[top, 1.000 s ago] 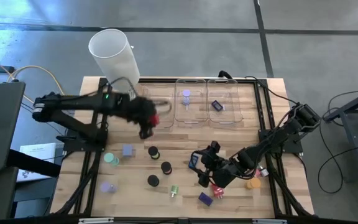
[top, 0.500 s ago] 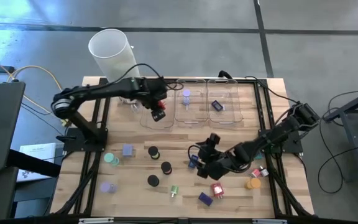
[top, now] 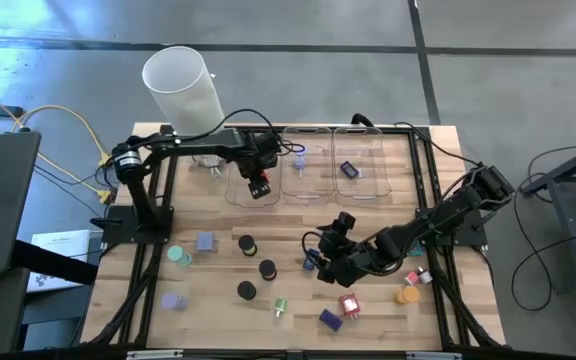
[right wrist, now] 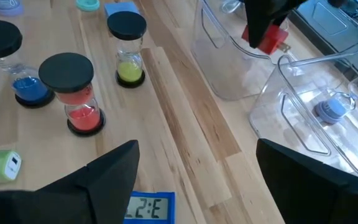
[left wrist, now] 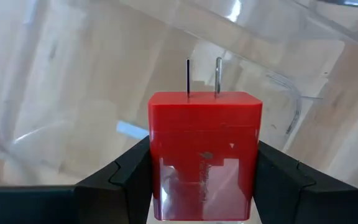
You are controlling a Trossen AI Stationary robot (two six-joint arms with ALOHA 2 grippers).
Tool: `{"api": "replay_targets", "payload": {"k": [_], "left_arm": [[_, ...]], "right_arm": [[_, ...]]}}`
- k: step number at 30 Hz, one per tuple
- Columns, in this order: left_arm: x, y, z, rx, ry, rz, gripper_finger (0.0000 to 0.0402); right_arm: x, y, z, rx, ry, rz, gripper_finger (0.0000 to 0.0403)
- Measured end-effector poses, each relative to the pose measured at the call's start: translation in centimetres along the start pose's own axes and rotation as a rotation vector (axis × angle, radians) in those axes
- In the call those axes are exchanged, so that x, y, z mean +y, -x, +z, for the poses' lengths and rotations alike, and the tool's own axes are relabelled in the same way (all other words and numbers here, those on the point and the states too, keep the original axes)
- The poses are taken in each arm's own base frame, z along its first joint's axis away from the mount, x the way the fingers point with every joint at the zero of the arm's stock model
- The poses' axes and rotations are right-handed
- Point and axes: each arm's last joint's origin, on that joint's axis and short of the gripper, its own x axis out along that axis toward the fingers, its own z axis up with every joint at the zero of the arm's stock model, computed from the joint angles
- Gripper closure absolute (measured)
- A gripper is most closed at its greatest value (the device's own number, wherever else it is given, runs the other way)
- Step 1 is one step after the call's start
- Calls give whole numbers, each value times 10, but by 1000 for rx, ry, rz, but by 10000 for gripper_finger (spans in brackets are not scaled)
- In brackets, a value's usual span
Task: Pick & Place Office items
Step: Put the left red charger adapter into the left transparent bin
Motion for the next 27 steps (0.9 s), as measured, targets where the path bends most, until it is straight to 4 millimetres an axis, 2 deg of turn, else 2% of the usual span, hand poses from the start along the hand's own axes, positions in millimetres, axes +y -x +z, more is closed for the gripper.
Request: {"api": "replay_targets", "payload": {"k": [13, 27], "left_arm": [[4, -33, 3, 78, -100, -16, 203], [9, -54, 3, 117, -86, -37, 199]], "right_arm": [[-1, 0, -1, 7, 7, -4, 89], [-1, 0, -2, 12, 13, -7, 89]]}}
